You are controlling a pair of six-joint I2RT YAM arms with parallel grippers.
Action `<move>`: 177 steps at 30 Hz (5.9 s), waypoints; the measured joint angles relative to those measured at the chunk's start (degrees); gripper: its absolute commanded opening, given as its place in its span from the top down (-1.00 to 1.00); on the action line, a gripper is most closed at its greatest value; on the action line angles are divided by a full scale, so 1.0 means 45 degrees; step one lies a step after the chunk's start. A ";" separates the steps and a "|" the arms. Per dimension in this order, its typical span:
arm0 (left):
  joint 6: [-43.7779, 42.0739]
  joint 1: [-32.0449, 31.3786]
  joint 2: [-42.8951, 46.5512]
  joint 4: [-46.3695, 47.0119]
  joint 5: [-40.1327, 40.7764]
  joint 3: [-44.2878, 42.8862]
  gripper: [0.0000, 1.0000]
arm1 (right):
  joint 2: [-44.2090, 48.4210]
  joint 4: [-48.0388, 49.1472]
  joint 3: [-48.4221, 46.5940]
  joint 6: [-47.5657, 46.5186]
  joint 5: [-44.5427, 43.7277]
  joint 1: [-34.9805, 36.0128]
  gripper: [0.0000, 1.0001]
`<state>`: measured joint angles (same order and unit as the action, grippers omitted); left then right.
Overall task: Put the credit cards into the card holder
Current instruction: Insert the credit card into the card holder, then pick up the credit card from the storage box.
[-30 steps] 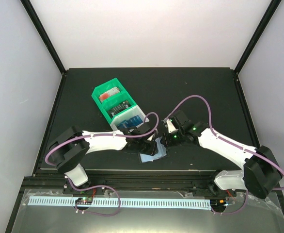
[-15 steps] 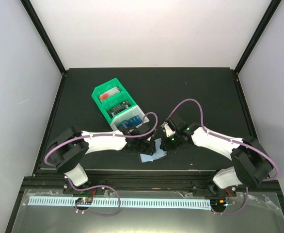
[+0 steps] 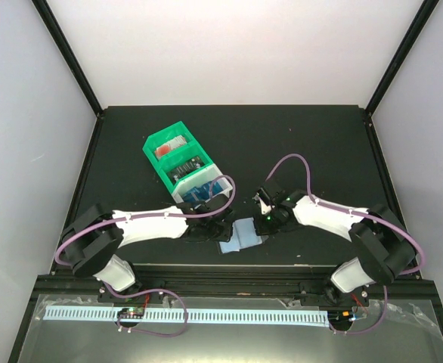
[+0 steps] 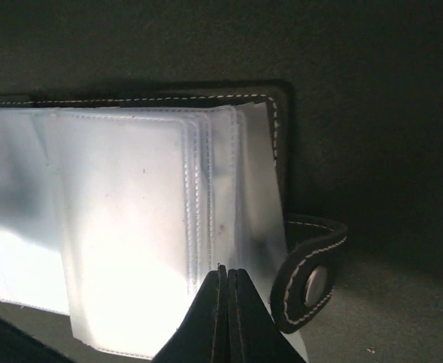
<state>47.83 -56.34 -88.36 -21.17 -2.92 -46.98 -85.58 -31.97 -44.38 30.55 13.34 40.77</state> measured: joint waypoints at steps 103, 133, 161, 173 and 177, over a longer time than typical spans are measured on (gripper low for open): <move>-0.3502 1.2026 -0.0068 -0.1690 -0.3186 -0.1345 -0.41 | -1.0224 -0.5047 -1.6271 -0.3381 -0.0646 0.1783 -0.01; -0.3487 1.2118 -0.0986 -0.0763 -0.4469 -0.0937 -0.01 | -1.1871 -0.5498 -1.6859 -0.4741 0.0238 0.1846 0.55; -0.3342 1.2118 -0.1064 -0.0627 -0.4697 -0.0758 0.01 | -1.1186 -0.5236 -1.6538 -0.4240 0.4221 0.1564 0.21; -0.3342 1.2118 -0.1064 -0.0617 -0.4707 -0.0738 0.00 | -1.1375 -0.5464 -1.6708 -0.4342 0.5056 0.1467 0.58; -0.3347 1.2118 -0.1064 -0.0607 -0.4760 -0.0704 0.01 | -1.1380 -0.5435 -1.6708 -0.4396 0.5406 0.1481 0.55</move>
<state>32.77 -1.80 -93.14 -23.90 -24.34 -50.15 -136.79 -56.42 -119.57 10.76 37.67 47.44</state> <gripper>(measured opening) 0.498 0.210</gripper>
